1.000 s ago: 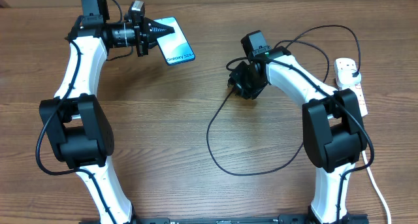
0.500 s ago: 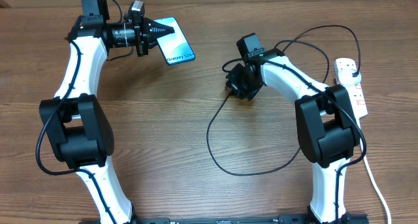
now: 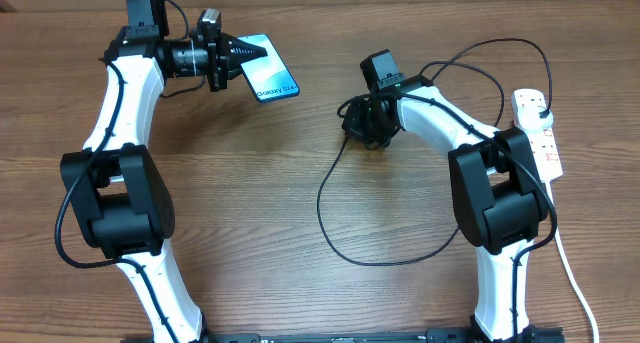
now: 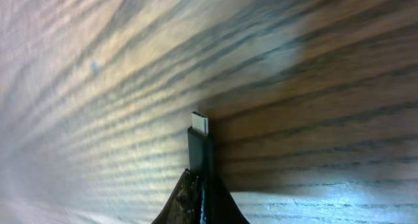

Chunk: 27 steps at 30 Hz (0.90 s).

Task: Plug charger to phone and switch on socket
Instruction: 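Grasp the black USB-C cable end with the right gripper, then lift the cable end with the right gripper toward the phone's bottom port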

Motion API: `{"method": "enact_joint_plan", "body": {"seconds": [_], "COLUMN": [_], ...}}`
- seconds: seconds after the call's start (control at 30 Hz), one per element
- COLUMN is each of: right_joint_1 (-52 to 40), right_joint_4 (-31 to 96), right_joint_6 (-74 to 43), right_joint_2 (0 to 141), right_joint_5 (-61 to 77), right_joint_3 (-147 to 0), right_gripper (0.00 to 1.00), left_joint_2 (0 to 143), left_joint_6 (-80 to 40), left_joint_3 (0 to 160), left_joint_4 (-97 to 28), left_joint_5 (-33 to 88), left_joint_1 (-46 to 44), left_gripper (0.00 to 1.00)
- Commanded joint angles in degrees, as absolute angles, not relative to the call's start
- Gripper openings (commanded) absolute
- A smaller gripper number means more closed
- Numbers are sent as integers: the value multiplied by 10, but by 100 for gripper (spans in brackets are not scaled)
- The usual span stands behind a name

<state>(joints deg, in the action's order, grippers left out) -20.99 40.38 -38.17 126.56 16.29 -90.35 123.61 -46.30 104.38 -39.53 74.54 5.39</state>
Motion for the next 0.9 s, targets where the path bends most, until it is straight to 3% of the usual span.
{"method": "enact_joint_plan", "body": {"seconds": [0.0,0.2,0.53,0.87], "right_joint_1": [-192,-158,-140,-184], "right_joint_4": [426,465,608,692], "right_joint_6": [-251,-90,39,63], "right_joint_2": [1275,1197,1032,962], "right_joint_5": [229,372,481,555], "right_joint_3": [-902,-902,-902,-901], "right_gripper": [4,4,4,4], "left_joint_2": [1232,1232,1232,1232], "left_joint_6": [-432,-400,-324,-269], "left_joint_3": [1052,1052,1052,1052], "left_joint_4": [-399,-403,-405,-405], "left_joint_5": [754,760,826,897], "left_joint_1": [55,52,46,6], "left_gripper": [4,4,4,4]}}
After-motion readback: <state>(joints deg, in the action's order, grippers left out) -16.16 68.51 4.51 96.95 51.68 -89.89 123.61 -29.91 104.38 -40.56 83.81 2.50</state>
